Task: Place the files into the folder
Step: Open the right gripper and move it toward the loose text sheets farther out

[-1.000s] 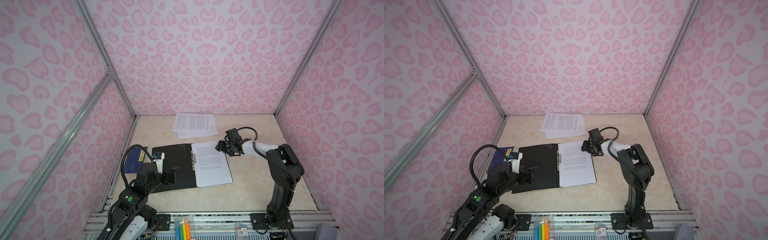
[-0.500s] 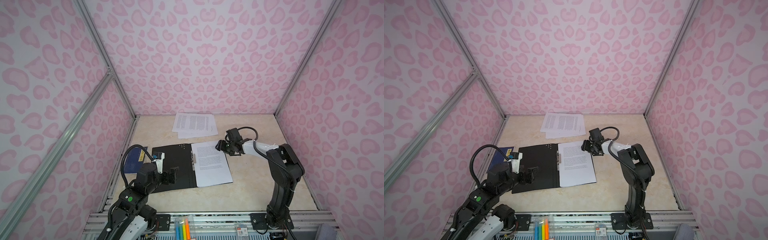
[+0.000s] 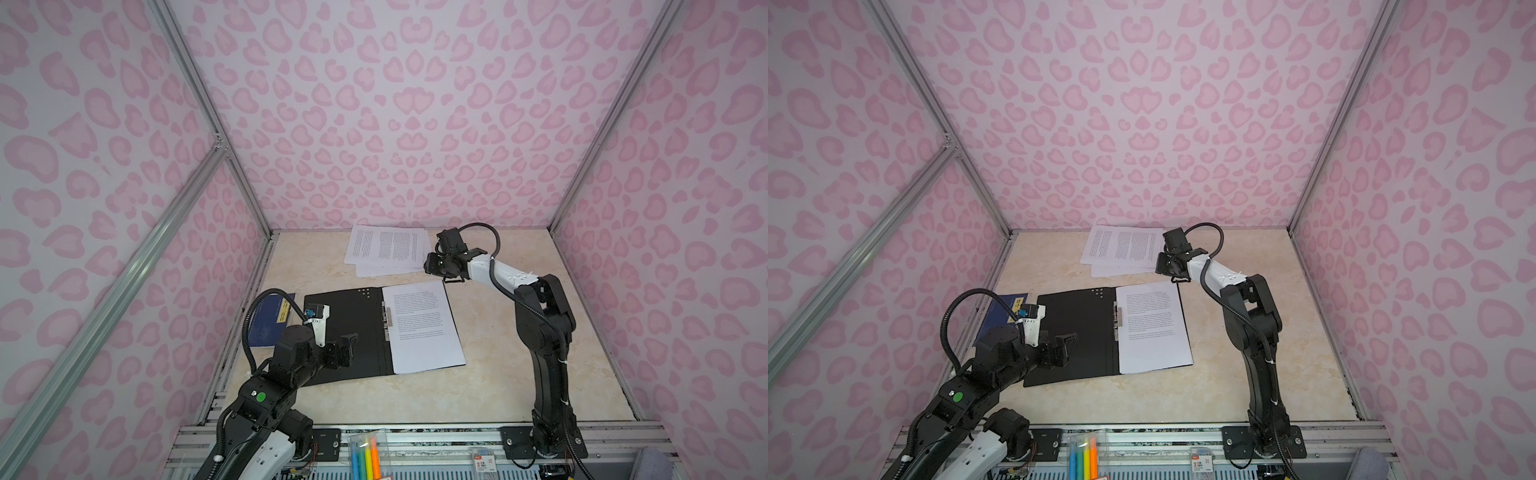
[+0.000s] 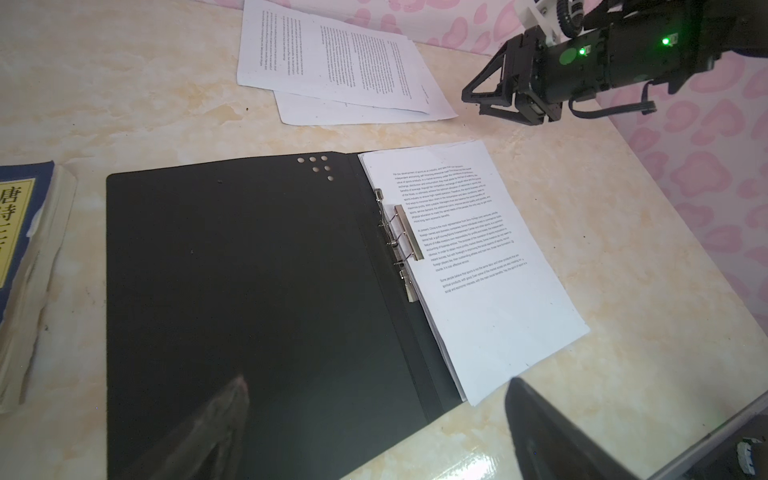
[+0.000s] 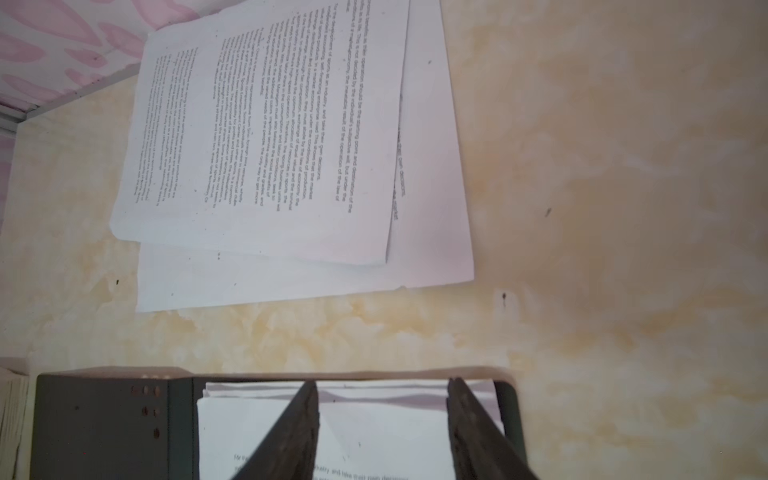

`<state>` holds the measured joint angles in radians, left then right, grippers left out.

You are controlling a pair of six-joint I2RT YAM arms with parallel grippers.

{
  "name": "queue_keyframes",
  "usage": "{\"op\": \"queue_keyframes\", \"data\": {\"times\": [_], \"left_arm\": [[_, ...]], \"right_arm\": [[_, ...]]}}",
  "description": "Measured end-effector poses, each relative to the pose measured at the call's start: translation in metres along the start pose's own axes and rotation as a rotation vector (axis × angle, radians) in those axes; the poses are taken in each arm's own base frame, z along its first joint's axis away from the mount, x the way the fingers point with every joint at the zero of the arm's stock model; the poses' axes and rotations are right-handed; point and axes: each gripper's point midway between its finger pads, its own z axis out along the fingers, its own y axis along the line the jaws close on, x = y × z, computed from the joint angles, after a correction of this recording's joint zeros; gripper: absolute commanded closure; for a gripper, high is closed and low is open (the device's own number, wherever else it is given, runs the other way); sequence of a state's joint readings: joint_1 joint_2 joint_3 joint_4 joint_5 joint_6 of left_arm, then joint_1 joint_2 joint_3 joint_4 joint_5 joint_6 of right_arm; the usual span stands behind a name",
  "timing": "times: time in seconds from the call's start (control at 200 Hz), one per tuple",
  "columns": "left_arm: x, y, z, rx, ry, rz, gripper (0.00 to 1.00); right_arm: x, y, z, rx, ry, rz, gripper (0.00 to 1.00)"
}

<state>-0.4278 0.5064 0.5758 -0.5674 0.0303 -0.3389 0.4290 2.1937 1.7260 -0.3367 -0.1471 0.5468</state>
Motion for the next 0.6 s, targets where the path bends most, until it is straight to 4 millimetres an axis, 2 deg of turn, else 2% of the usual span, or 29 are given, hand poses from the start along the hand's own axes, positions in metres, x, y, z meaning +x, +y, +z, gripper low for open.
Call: {"op": "queue_keyframes", "data": {"times": [0.06, 0.275, 0.475, 0.6], "left_arm": [[0.000, 0.001, 0.000, -0.004, -0.001, 0.000, 0.02], [-0.001, 0.002, 0.000, -0.011, -0.003, -0.001, 0.02], [0.001, 0.003, 0.002, -0.015, 0.007, -0.001, 0.02], [0.002, 0.003, 0.003, -0.017, 0.012, -0.001, 0.02]], "right_arm": [[-0.009, 0.002, 0.011, -0.007, -0.006, -0.012, 0.62], [-0.021, -0.001, 0.042, -0.021, 0.012, -0.032, 0.69], [-0.013, -0.025, 0.065, -0.011, 0.070, 0.003, 0.70], [-0.013, -0.027, 0.066, -0.027, 0.079, 0.016, 0.71]]}}
